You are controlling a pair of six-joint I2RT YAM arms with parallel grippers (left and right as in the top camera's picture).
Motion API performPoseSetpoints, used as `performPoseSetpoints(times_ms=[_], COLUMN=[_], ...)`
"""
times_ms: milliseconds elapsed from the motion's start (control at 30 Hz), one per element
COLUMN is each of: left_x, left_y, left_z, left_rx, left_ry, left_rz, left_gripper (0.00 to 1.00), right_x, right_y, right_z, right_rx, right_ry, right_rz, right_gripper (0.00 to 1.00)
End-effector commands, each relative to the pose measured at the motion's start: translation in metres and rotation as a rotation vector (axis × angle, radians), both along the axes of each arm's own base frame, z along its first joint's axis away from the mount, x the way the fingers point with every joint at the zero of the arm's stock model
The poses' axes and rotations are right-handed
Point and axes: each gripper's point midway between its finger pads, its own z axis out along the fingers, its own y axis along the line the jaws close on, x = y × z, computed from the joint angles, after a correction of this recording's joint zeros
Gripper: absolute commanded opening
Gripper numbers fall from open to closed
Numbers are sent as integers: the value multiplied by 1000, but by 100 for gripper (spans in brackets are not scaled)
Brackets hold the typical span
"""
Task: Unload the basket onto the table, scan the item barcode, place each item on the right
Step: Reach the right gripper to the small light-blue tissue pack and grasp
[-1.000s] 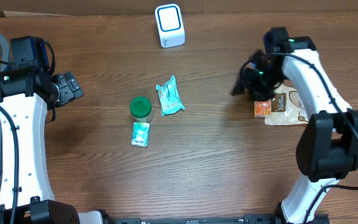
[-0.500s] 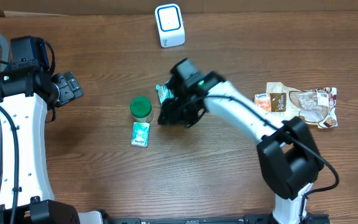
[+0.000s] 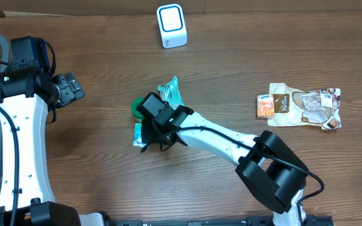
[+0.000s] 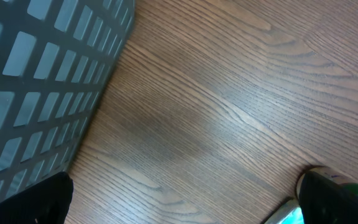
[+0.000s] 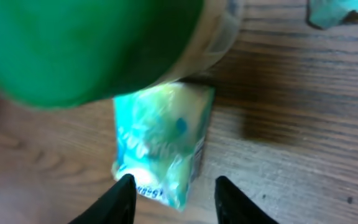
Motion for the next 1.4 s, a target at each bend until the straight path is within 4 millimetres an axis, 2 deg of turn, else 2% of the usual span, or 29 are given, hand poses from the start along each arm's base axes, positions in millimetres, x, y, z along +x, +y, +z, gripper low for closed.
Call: performPoseSetpoints(times_ms=[0,167,333,433,500,633,733,833,933,1033,1100,1200,1233,1267,1333,1367], left_x=[1,1,1,1,1,1,1,1,1,1,1,1,1,1,1,1], left_y=[-1,-1,-1,-1,-1,-1,-1,-1,-1,-1,-1,-1,-1,-1,-1,-1], left_z=[0,0,0,0,0,0,0,0,0,0,0,0,0,0,0,0], left_rx=[2,3,2,2,2,2,3,2,3,3,2,2,2,2,3,2], left_ry=[2,2,2,2,2,2,2,2,2,2,2,2,2,2,2,2], left_rz=[-21,-21,-21,-21,-21,-21,-21,-21,-21,-21,-21,-21,-21,-21,-21,-21], left_gripper=[100,99,99,100,100,100,99,100,99,100,99,100,100,100,100,100], right_x=[-4,-8,-11,-14,-16,-25,-26,-18,-10,-6,1,19,23,29,36,40], right_y=[-1,3,7,8,5,5,-1,-23,-51,-88,-120,-163,-169,-177,-186,-189], right_z=[-19,-27,-29,-39,-41,-40,-26,3,20,20,13,8,8,9,9,9], right_rx=[-31,-18,-21,-41,-55,-41,-44,-64,-113,-224,-360,-545,-566,-581,-589,-592], right_ry=[33,62,51,50,59,109,111,82,22,-34,-62,-93,-99,-110,-116,-119], right_rz=[-39,-33,-23,-13,-13,18,86,147,265,517,634,725,742,783,819,808], right_gripper=[36,24,21,9,4,4,4,4,4,4,4,4,4,7,48,55])
